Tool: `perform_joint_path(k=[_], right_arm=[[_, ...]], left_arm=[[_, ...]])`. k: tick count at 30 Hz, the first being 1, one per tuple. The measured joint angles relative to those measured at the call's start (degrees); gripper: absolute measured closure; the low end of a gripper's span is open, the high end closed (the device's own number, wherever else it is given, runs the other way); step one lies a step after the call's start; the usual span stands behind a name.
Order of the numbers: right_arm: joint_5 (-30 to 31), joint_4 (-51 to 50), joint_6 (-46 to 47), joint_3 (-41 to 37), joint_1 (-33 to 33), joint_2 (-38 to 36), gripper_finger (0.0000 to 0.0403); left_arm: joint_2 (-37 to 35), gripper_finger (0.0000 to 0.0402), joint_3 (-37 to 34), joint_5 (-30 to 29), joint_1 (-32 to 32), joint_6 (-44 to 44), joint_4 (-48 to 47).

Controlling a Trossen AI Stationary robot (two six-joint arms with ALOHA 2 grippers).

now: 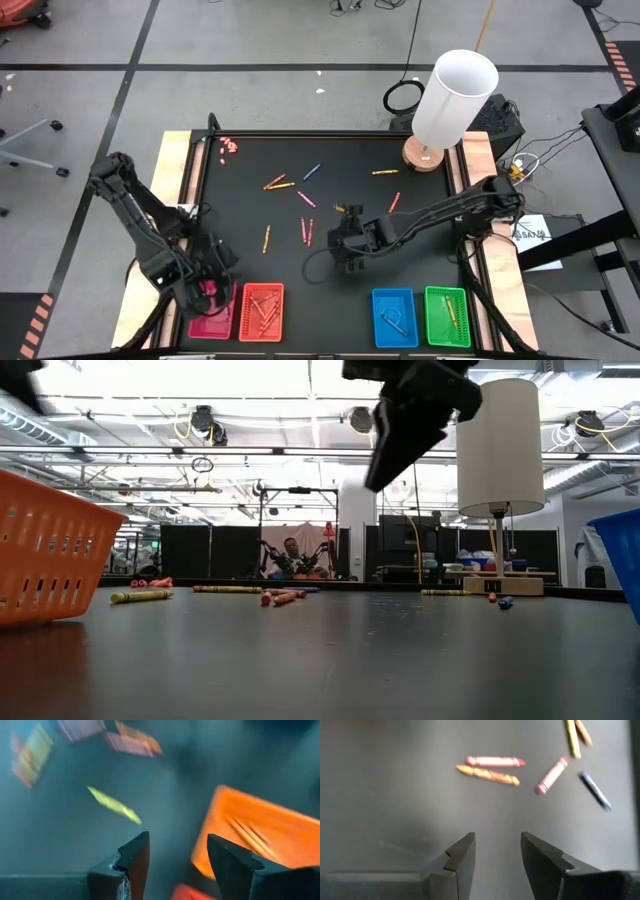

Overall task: Sort crayons
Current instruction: Put the green crayon into the green bin

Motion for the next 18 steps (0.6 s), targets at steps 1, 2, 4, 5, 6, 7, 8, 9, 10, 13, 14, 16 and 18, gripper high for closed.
perform_joint_path(k=[1,2,4,5,6,7,8,9,10,13,14,16,18], right_arm=[[0.7,-1.5,1.0,0.0,0.0,-0.5,0.0261],[0.8,-3.1,1.8,0.0,-0.1,-0.7,0.0261],[0.9,-6.2,3.3,0.0,-0.2,-1.1,0.0261],[1.6,-7.5,4.1,0.0,-0.4,-1.1,0.0261],[2.7,-8.7,5.1,0.0,-0.6,-1.2,0.0261],[3.8,-9.8,5.6,0.0,-0.8,-1.2,0.0261],[4.7,-11.0,5.9,0.0,-1.2,-1.2,0.0261],[5.3,-12.2,5.9,0.0,-1.7,-1.2,0.0261],[5.4,-12.9,5.6,0.0,-2.3,-1.2,0.0261],[5.2,-12.9,4.0,0.0,-4.6,-1.2,0.0261],[5.2,-12.7,3.2,0.0,-5.4,-1.2,0.0261],[5.0,-12.8,1.5,0.0,-7.1,-1.2,0.0261],[4.2,-12.6,-0.7,0.0,-9.0,-1.2,0.0261]], left_arm=[[0.0,0.0205,-0.1,-4.0,0.8,3.2,-0.3],[0.0,0.0205,-0.1,-7.7,1.7,6.9,-0.3],[0.0,0.0205,-0.1,-14.6,4.1,13.7,0.1],[0.0,0.0205,-0.2,-17.9,5.4,15.5,0.7],[0.0,0.0205,-0.2,-20.7,6.6,16.7,1.3],[0.0,0.0205,-0.2,-22.9,7.6,17.7,1.7],[0.0,0.0205,-0.2,-23.8,8.6,19.0,2.3],[0.0,0.0205,-0.2,-23.9,9.5,21.1,2.9],[0.0,0.0205,-0.3,-23.9,10.3,23.5,3.6],[0.0,0.0205,-1.7,-24.0,11.9,30.6,6.3],[0.0,0.0205,-2.3,-24.0,12.3,32.0,7.2],[0.0,0.0205,-2.8,-23.8,13.3,33.5,7.8],[0.0,0.0208,-2.9,-23.1,14.4,34.4,8.5]])
